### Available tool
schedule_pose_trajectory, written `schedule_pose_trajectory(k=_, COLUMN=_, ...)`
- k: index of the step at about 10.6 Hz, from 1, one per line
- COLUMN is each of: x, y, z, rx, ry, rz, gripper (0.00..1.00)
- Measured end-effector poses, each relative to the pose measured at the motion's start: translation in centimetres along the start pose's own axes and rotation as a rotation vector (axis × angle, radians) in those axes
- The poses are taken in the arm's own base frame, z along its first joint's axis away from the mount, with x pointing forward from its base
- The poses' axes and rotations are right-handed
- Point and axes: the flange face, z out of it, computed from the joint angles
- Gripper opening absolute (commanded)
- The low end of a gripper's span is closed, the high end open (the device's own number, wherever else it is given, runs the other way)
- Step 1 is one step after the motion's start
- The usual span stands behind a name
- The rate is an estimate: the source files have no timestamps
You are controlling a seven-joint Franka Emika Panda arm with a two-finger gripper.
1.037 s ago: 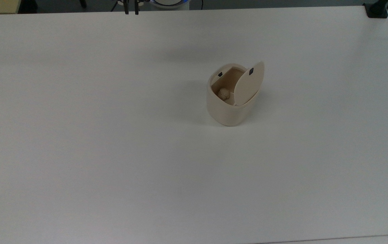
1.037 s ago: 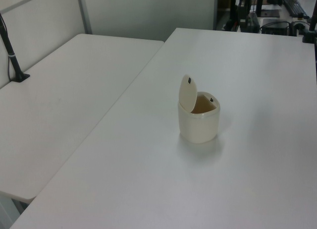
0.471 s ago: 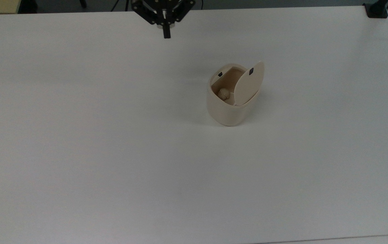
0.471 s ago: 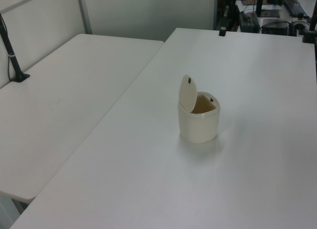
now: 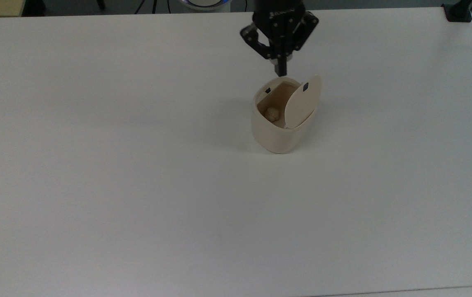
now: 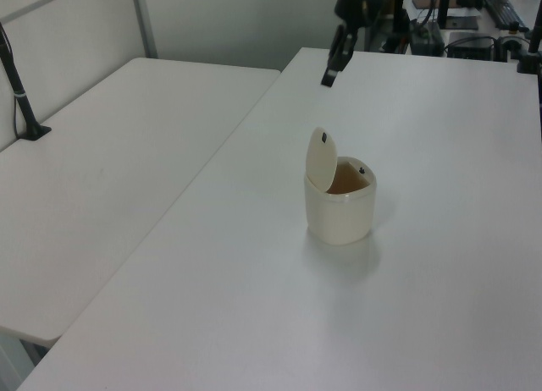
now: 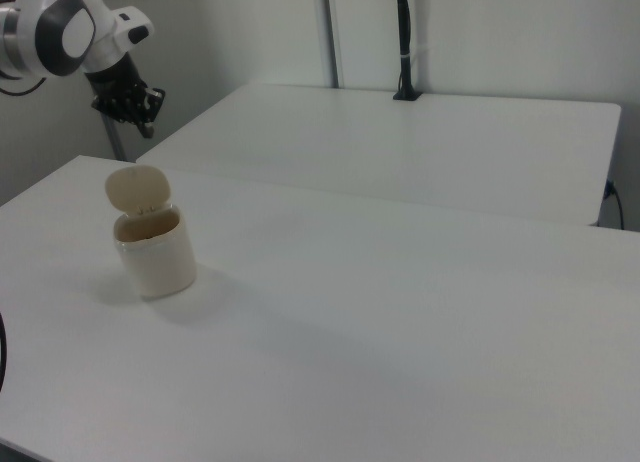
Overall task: Close the trash bin
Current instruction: 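Move the gripper over the open lid of the cream bin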
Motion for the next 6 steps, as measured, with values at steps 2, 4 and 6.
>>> schedule_pose_trajectory(k=2, x=1.3, y=-3.8, z=2.8, rx=0.021, ry=0.056, rz=-0.067, gripper=0.0)
schedule_pose_trajectory(k=4, x=1.7, y=-6.6, z=4.6, rx=0.037, ry=0.081, rz=-0.117, gripper=0.0)
schedule_pose_trajectory(k=6, x=1.6, y=-7.8, z=5.8, rx=0.037, ry=0.066, rz=-0.153, gripper=0.0)
